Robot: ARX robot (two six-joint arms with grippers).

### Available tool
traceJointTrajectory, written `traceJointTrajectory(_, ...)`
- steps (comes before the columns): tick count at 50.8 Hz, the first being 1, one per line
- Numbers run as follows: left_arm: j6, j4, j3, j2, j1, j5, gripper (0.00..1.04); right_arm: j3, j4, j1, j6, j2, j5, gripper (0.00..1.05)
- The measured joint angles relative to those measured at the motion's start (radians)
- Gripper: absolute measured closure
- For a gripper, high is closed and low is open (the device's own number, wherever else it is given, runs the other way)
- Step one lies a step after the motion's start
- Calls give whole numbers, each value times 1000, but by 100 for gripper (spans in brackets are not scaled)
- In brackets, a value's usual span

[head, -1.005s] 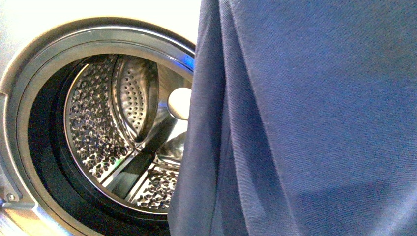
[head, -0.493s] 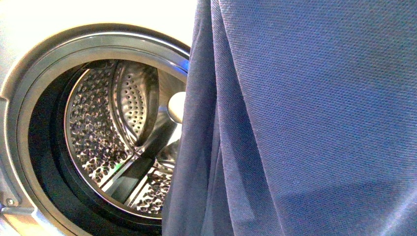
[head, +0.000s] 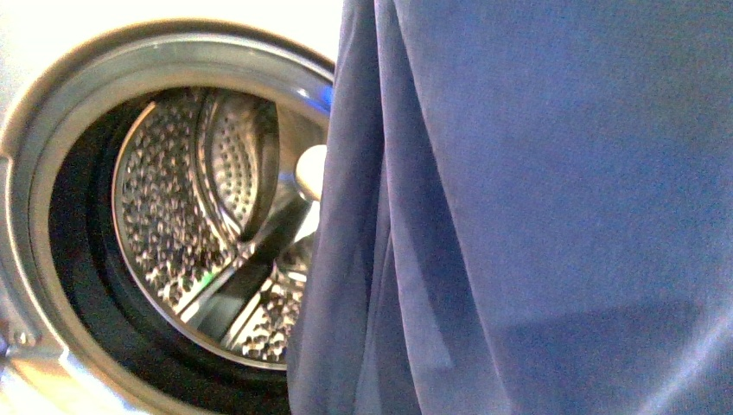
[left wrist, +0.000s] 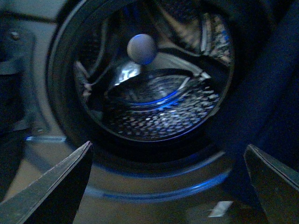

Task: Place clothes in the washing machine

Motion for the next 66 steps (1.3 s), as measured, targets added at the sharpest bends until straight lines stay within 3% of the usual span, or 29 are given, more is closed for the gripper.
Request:
traceJointTrajectory(4, -63, 85, 34, 89, 81, 155, 6, 0, 0, 0, 0, 0, -1, 90)
traceJointTrajectory(9, -73, 186, 97, 208, 93, 197, 6, 0, 0, 0, 0, 0, 0, 90)
traceJointTrajectory(18, -51, 339, 278, 462, 39, 237, 6, 0, 0, 0, 0, 0, 0, 90)
traceJointTrajectory(37, -44, 454, 567, 713, -121, 414, 6, 0, 0, 0, 0, 0, 0, 90)
traceJointTrajectory(47, -70, 571, 618, 835, -174, 520, 6, 0, 0, 0, 0, 0, 0, 90)
traceJointTrajectory(53, -181, 818, 623, 955, -177, 682, 6, 0, 0, 0, 0, 0, 0, 90)
traceJointTrajectory(66, -256, 951, 675, 1097, -208, 771, 6, 0, 0, 0, 0, 0, 0, 90)
